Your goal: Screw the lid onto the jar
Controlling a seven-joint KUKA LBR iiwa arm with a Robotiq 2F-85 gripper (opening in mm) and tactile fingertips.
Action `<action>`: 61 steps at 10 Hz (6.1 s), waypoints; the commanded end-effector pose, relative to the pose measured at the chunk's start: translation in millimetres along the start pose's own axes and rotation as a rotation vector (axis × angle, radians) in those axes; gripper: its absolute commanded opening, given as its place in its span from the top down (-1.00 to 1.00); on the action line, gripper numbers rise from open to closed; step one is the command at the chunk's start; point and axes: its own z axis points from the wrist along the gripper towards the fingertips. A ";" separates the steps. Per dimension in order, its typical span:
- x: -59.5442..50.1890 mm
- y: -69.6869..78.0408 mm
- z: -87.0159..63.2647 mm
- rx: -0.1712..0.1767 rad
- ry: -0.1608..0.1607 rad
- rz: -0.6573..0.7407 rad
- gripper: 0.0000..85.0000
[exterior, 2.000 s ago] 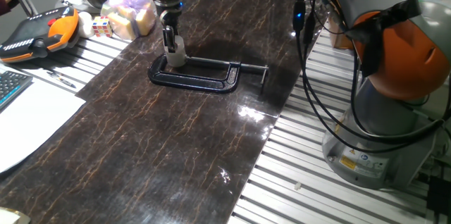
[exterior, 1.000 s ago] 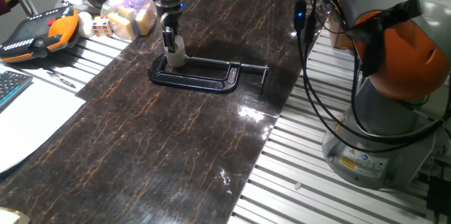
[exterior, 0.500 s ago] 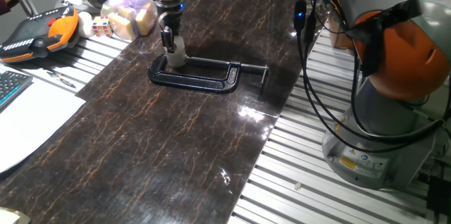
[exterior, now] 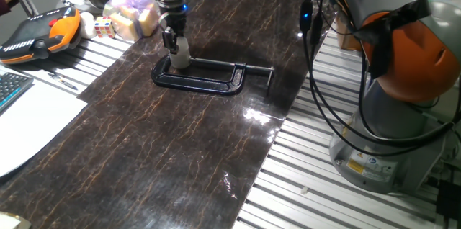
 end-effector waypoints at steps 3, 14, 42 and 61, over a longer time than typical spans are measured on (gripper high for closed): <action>0.0 0.0 0.2 -0.003 0.005 0.113 -0.62; 0.4 -0.1 0.7 0.007 0.011 0.430 -0.63; -0.6 -2.2 1.0 0.076 -0.049 1.379 -0.64; -1.2 -4.5 -2.0 0.079 -0.065 1.270 -1.00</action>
